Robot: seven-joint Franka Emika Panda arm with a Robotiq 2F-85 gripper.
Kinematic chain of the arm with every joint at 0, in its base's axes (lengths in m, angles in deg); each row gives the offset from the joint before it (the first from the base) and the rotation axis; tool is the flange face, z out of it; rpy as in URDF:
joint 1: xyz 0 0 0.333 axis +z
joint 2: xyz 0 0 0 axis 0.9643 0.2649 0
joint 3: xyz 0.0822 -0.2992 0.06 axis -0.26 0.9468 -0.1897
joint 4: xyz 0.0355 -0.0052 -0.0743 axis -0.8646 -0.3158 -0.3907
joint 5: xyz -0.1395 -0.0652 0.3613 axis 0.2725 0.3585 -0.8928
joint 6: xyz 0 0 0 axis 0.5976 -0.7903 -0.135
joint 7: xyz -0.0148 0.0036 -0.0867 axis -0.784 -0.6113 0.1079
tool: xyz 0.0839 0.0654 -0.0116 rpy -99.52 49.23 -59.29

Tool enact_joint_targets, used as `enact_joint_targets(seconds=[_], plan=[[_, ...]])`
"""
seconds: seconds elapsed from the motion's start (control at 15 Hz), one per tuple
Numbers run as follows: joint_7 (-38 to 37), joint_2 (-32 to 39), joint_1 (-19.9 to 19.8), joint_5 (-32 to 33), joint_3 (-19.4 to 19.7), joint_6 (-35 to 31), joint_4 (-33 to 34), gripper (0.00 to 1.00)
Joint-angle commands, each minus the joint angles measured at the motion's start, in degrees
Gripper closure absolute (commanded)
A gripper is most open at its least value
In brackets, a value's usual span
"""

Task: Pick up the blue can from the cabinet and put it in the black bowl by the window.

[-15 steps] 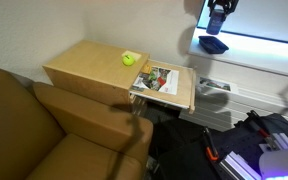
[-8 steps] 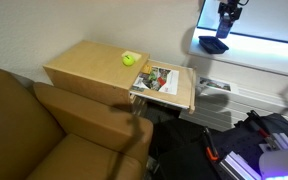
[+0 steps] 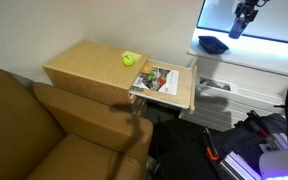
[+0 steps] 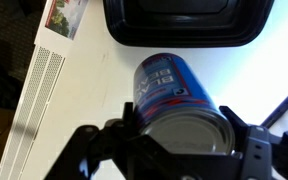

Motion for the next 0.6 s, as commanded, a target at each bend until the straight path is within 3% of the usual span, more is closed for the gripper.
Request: enact_joint_targets(seconds=[0.0,0.2,0.27,0.4,0.53], plan=[[8.6,1.8,-4.9,-3.7,-3.3,3.4,8.2,0.41],[20.9,-1.5,-7.1,-3.3,-5.2,2.2,5.3,0.41],[18.3,-3.8,-1.1,-2.0,-5.7,-0.5,0.2,0.41],[22.3,-4.6,-0.8,-1.8,-7.8,0.9,-0.7,0.41],[24.2,-5.9,2.0,-1.9,-9.9,1.8,-3.3,0.41]])
